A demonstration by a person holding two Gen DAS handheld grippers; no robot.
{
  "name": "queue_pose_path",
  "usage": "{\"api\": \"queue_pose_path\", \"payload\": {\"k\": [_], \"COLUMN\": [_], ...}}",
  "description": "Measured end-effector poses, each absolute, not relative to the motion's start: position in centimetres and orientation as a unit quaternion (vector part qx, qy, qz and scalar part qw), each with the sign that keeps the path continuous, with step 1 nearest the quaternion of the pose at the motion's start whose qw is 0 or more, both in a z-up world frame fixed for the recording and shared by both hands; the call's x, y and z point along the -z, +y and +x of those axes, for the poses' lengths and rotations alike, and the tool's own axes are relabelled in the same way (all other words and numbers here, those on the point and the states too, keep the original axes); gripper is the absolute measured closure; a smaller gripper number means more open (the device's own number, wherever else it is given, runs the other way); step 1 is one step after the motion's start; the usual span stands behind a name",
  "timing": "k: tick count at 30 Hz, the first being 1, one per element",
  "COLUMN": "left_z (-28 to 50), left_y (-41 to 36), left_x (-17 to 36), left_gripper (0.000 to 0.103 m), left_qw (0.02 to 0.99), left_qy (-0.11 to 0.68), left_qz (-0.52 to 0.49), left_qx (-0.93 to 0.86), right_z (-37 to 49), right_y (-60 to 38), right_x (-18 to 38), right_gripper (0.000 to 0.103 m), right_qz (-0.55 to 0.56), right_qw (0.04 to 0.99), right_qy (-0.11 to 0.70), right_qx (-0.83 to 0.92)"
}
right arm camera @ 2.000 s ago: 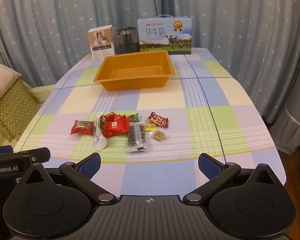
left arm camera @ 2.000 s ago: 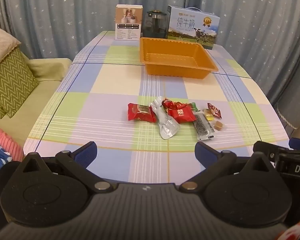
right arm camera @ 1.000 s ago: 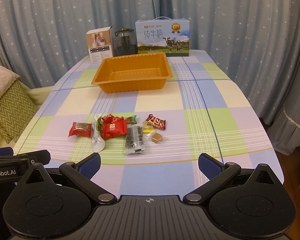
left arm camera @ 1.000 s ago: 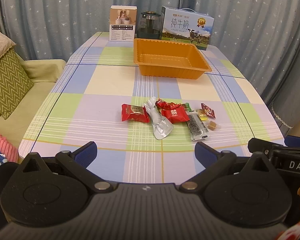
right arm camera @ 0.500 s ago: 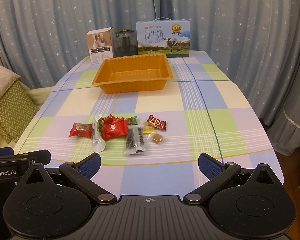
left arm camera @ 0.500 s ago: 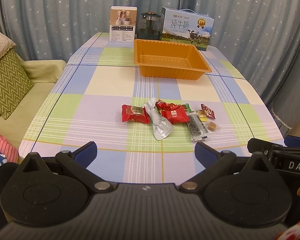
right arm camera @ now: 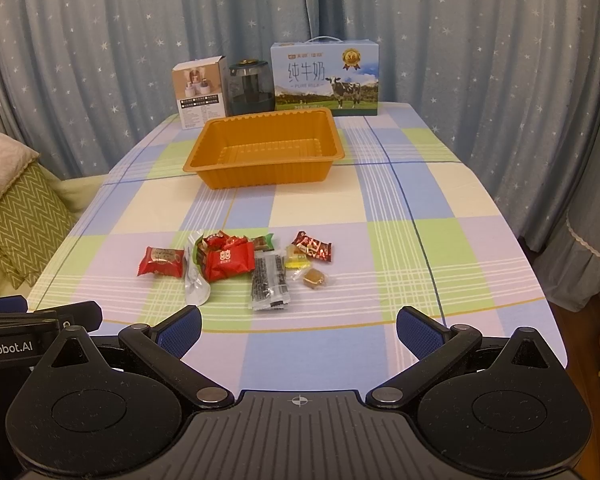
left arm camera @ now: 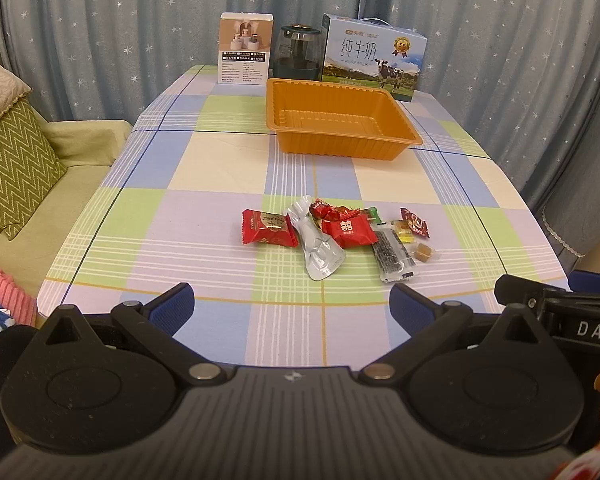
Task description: Organize snacks
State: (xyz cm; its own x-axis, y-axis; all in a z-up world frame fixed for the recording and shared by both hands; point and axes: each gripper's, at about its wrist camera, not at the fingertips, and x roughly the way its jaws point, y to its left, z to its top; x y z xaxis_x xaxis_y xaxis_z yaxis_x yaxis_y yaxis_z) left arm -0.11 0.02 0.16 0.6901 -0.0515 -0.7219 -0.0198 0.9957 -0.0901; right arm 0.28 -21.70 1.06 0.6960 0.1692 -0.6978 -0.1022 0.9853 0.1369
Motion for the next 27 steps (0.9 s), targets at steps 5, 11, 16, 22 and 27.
{"api": "queue_pose_path", "payload": {"k": [5,11,16,22,27], "left_z": [-0.11,-0.14,-0.14,-0.14,-0.15], "left_y": [-0.01,-0.02,-0.03,-0.01,-0.01], "left_x": [-0.18,-0.16,-0.15,-0.15,-0.14], "left_gripper": [0.0,0.0,0.0,0.0,0.0], "left_qw": [0.918,0.918,0.918,0.918,0.918], "left_qy": [0.394,0.393,0.393,0.393,0.393], "left_qz": [-0.045,-0.045,-0.045,-0.045,-0.045], "left_qx": [0.009,0.009,0.008,0.008,0.009], "right_z": [0.26,0.35,0.41,0.35,0.4], "right_y": [-21.68,-21.75,-21.76,-21.74,-21.81], "right_x": [-1.04,-1.12,-1.19,-1.14,-1.19], "right_gripper": [0.0,0.0,0.0,0.0,0.0], "right_qz": [0.043,0.044,0.044,0.044,0.044], "right_qw": [0.92,0.921,0.92,0.921,0.92], "right_qy": [0.383,0.381,0.382,0.381,0.382], "right_qx": [-0.074,-0.073,-0.073,-0.073,-0.073]}}
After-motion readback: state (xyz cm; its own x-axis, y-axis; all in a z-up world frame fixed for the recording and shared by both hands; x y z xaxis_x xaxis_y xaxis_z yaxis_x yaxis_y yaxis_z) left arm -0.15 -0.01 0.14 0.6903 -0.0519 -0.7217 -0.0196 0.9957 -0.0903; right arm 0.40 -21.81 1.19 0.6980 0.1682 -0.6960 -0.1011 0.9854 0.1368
